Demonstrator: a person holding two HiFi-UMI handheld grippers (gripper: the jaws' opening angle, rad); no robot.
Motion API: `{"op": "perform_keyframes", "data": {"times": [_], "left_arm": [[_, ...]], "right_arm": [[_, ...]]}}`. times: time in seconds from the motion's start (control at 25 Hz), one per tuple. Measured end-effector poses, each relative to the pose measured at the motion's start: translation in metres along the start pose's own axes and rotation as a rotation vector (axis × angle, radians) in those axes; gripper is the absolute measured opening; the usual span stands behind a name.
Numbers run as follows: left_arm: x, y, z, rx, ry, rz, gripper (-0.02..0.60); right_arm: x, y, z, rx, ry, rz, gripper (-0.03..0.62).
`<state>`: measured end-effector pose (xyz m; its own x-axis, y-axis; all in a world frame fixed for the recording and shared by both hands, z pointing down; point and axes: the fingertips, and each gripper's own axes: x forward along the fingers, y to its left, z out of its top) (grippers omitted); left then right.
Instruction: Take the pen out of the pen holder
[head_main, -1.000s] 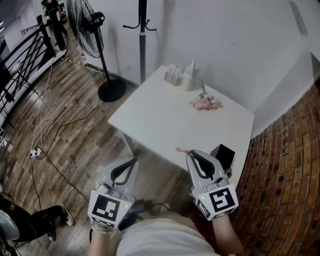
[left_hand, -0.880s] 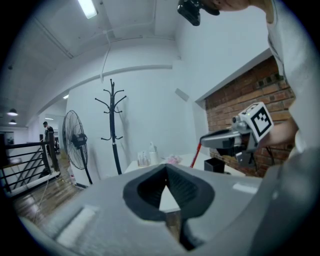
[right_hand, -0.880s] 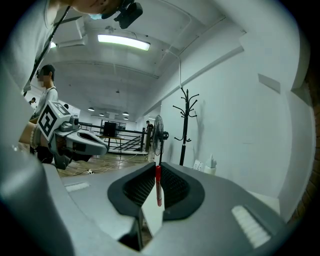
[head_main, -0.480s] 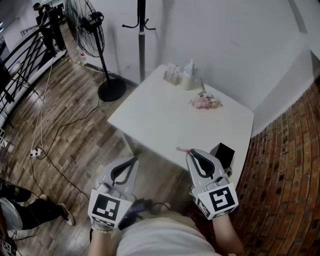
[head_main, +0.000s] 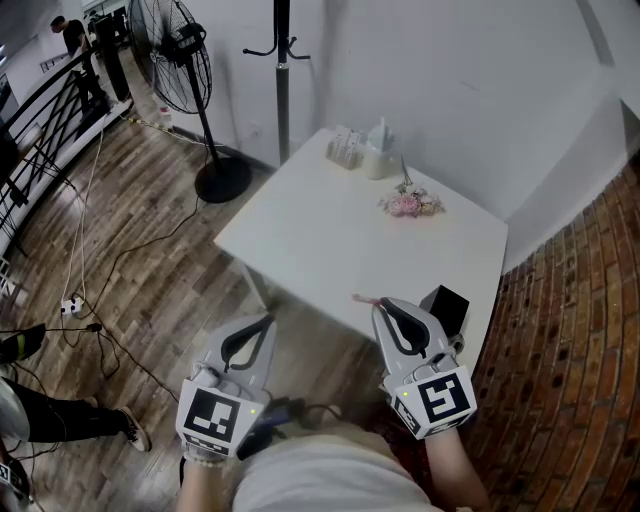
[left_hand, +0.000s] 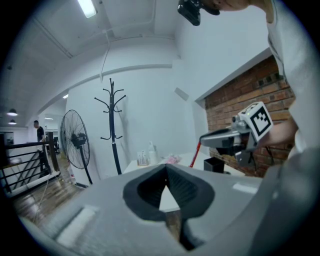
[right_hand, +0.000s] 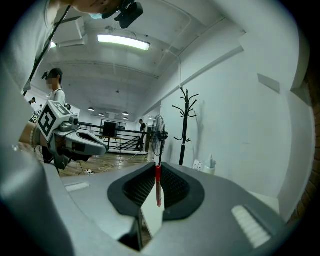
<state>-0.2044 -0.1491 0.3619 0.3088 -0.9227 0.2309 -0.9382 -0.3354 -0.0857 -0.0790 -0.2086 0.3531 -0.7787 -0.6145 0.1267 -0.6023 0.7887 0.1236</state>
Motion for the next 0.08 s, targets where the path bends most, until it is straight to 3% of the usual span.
{"op": "perform_keyframes", "data": {"times": [0.08], "left_arm": [[0.0005,0.0006,-0.0004,-0.001,0.0,0.001,-0.003]], "right_arm": [[0.0007,-0.0002,-0.0003,-0.001,0.0,0.001,0.034]]}}
